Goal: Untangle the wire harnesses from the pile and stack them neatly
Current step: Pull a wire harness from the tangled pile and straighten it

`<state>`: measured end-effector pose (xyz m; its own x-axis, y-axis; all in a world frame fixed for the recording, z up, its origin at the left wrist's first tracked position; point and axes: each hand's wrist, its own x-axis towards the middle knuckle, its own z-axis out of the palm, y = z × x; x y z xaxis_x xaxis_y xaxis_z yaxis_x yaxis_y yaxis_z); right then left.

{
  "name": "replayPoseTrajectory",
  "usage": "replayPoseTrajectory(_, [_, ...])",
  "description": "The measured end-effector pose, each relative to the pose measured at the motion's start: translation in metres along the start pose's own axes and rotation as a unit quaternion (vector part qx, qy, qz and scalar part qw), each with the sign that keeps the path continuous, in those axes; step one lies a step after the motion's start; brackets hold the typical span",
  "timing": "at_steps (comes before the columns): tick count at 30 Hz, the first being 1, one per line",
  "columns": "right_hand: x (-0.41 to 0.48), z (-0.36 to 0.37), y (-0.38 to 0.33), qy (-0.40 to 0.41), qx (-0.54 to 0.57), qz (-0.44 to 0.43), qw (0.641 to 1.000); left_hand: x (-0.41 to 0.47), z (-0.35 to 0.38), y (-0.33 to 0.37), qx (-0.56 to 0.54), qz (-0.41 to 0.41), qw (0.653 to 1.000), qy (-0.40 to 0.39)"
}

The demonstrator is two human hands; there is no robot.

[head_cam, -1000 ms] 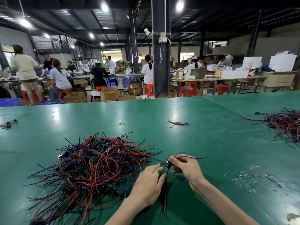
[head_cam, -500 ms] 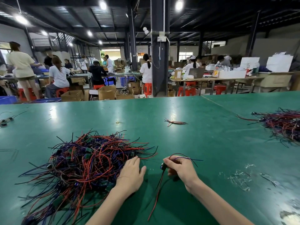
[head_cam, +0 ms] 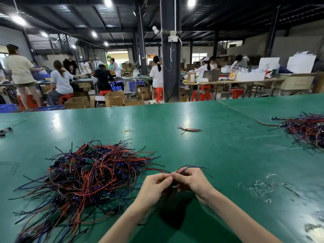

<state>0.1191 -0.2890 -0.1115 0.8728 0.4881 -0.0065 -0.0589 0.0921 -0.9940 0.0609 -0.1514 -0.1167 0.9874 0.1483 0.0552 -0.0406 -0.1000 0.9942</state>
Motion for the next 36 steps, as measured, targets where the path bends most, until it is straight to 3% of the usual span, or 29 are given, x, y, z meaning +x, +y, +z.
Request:
replayPoseTrajectory(4, [0.000, -0.001, 0.000, 0.002, -0.001, 0.010, 1.000, -0.005, 0.007, -0.005, -0.101, -0.043, 0.994, -0.002])
replayPoseTrajectory(10, [-0.001, -0.002, -0.004, -0.041, -0.069, 0.025, 0.996, -0.006, 0.004, -0.007, -0.085, -0.062, 0.994, -0.002])
replayPoseTrajectory(13, [-0.002, -0.007, -0.006, -0.050, -0.070, 0.024, 0.996, -0.007, 0.002, -0.009, -0.061, -0.046, 0.997, 0.012])
replayPoseTrajectory(21, [-0.004, -0.002, 0.001, -0.012, 0.058, 0.045, 0.997, -0.008, 0.002, -0.013, 0.073, 0.035, 0.996, 0.050])
replayPoseTrajectory(26, [-0.003, -0.001, 0.004, 0.027, 0.070, 0.031, 0.997, -0.009, 0.008, -0.009, -0.049, -0.033, 0.998, 0.037])
replayPoseTrajectory(31, [-0.001, 0.000, 0.008, 0.035, 0.070, 0.031, 0.996, -0.009, 0.007, -0.010, -0.065, -0.055, 0.995, 0.042])
replayPoseTrajectory(36, [0.004, -0.003, 0.004, 0.105, 0.087, 0.011, 0.991, -0.009, 0.008, -0.007, -0.111, -0.099, 0.989, 0.013])
